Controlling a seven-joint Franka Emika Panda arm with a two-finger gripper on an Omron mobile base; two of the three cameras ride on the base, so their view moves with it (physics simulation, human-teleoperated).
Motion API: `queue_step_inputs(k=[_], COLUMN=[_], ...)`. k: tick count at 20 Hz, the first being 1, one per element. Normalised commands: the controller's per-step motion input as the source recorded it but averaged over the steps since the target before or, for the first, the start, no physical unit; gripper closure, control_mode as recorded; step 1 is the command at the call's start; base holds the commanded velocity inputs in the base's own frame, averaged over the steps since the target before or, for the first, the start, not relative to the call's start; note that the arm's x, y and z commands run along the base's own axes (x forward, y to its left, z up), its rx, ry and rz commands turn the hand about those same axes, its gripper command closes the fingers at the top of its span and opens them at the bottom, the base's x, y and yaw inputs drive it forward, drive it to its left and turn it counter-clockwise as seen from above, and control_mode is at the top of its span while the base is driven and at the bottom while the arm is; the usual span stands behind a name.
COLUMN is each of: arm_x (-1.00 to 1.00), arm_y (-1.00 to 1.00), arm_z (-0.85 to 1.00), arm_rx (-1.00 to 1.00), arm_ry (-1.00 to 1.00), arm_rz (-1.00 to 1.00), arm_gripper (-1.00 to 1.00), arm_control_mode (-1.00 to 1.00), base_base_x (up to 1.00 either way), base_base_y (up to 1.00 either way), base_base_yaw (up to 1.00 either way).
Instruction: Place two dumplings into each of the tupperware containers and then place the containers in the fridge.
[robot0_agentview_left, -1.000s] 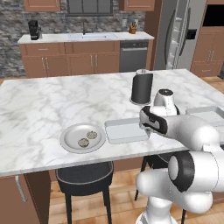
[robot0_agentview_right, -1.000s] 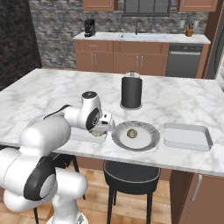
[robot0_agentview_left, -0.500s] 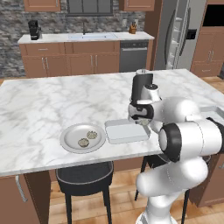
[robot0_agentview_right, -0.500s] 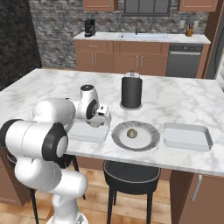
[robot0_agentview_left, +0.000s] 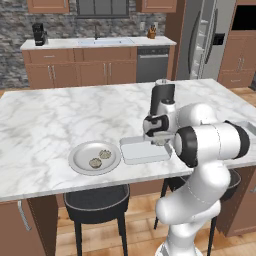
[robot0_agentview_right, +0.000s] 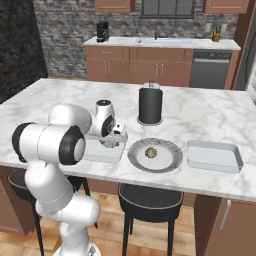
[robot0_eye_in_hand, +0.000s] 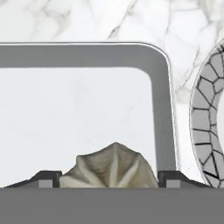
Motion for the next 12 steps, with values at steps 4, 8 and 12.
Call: queue_step_inputs(k=[4, 8, 12], arm_x=[0.14, 0.15, 0.01], arm_y=[0.11, 0.05, 0.00], arm_z=[-0.53, 0.04, 0.01], arm_rx=[0.01, 0.00, 0.00], arm_ry=[0.00, 0.03, 0.04], arm_rz=[0.00, 0.00, 0.00], arm_gripper=[-1.00, -1.00, -1.00], arm_control_mode=[-1.00, -1.00, -1.00], base_base_x=[0.00, 0.00, 0.00], base_base_y=[0.00, 0.00, 0.00], base_base_yaw=[0.00, 0.00, 0.00])
